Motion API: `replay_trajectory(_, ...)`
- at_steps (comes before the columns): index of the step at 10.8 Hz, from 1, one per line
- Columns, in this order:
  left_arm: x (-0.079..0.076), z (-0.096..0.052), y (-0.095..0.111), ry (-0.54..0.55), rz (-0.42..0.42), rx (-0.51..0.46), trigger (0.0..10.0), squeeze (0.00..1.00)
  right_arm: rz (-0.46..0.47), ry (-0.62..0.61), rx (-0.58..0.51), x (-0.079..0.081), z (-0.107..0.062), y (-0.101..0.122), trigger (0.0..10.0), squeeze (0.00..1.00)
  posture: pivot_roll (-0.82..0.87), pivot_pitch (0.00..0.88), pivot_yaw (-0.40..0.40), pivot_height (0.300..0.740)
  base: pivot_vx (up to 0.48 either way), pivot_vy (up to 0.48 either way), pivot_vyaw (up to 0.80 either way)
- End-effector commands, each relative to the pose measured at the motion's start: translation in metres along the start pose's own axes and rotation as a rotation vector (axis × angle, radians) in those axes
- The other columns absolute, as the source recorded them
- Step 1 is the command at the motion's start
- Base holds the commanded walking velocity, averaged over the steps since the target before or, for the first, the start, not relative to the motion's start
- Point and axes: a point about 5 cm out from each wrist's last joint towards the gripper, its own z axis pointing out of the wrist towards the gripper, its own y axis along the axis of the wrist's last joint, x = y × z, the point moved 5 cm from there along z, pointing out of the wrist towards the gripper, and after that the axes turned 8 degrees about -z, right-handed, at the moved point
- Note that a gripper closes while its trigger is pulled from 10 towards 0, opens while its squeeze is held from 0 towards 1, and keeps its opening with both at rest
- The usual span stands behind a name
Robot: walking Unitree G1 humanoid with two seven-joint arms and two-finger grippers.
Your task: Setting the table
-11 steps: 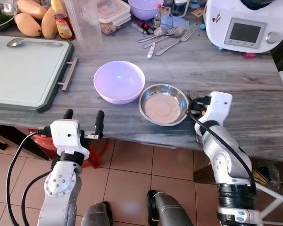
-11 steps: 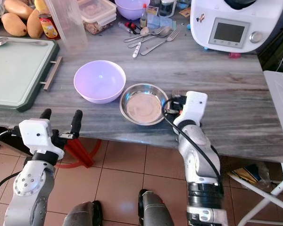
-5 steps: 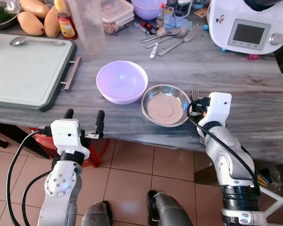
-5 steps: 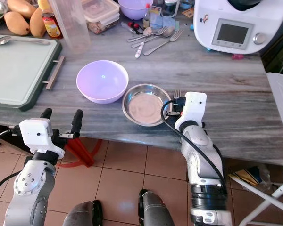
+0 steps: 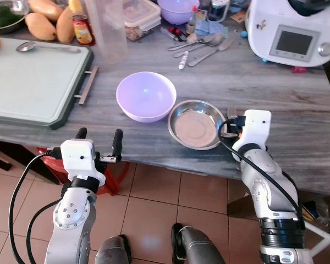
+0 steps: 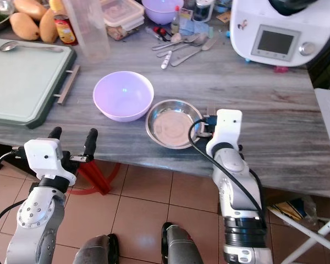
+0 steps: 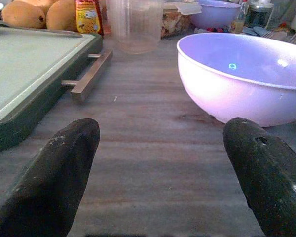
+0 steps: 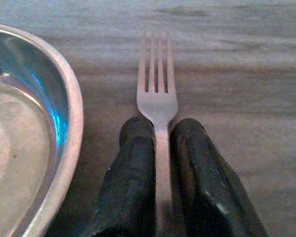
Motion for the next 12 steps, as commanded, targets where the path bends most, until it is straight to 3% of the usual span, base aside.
replay_trajectory(1,-0.002,-0.002,-0.005,-0.011,-0.015,0.022,10.0,0.0,0.004,-0.012,0.232,-0.003,-0.005,-0.059,10.0,1.0,-0.02,0.237,-0.03,0.74,0.0,0.0,0.0)
replay_trajectory(8,-0.003,0.001,-0.004,-0.015,-0.018,0.017,10.0,0.0,0.023,-0.013,0.068,-0.005,-0.006,-0.029,10.0,1.0,-0.02,0.237,-0.027,0.74,0.0,0.0,0.0)
replay_trajectory(12,-0.004,0.002,-0.004,-0.02,-0.019,0.016,10.0,0.0,0.025,-0.028,0.035,-0.009,-0.008,-0.023,10.0,1.0,-0.03,0.235,-0.024,0.74,0.0,0.0,0.0)
